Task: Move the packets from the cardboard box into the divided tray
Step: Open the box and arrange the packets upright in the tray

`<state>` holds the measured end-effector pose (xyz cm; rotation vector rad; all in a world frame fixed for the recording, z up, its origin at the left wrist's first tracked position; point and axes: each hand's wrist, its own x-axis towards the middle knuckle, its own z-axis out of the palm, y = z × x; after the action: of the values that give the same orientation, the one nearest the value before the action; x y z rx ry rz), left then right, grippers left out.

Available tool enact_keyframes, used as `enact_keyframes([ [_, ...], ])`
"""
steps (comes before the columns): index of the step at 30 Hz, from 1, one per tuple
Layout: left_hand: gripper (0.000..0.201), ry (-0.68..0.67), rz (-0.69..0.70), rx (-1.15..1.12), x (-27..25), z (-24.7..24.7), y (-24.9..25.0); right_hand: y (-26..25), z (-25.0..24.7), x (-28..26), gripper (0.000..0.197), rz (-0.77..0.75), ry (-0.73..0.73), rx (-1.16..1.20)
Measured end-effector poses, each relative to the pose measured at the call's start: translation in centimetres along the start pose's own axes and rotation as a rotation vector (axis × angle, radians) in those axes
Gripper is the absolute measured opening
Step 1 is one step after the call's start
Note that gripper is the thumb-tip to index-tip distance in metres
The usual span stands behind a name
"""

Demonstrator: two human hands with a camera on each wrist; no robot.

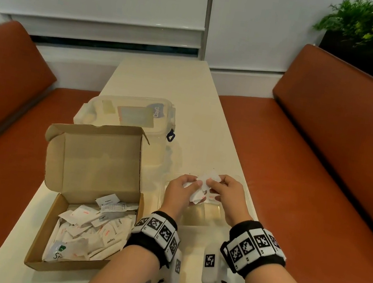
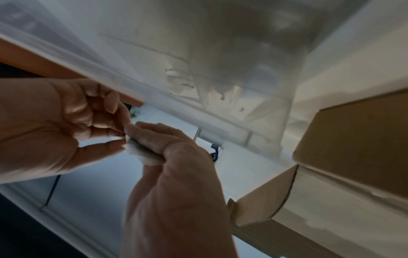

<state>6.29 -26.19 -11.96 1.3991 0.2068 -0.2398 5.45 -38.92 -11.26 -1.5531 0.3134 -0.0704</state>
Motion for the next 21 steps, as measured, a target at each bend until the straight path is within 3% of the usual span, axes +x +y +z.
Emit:
enact_keyframes([
  [3, 0.01, 0.009, 0.026, 0.092, 0.1, 0.1, -0.1, -0.1, -0.4, 0.1, 0.007, -0.013, -0.08, -0.07],
  [6, 0.01, -0.018, 0.032, 0.165, 0.2, -0.3, -0.4, -0.9, -1.2, 0.8, 0.028, -0.095, -0.158, -0.279],
  [9, 0.005, 0.022, 0.051, 0.186, 0.3, -0.6, -0.9, -1.8, -1.8, 1.5, 0.018, -0.138, -0.243, -0.492],
  [13, 0.009, 0.177, 0.094, 0.157, 0.7, -1.3, -1.8, -1.0, -2.7, 2.1, 0.01, -0.117, -0.105, -0.624],
  [21, 0.029, 0.163, 0.028, -0.013, 0.7, -1.6, -2.2, 2.2, -2.0, 2.5, 0.011, -0.161, -0.015, -0.859],
])
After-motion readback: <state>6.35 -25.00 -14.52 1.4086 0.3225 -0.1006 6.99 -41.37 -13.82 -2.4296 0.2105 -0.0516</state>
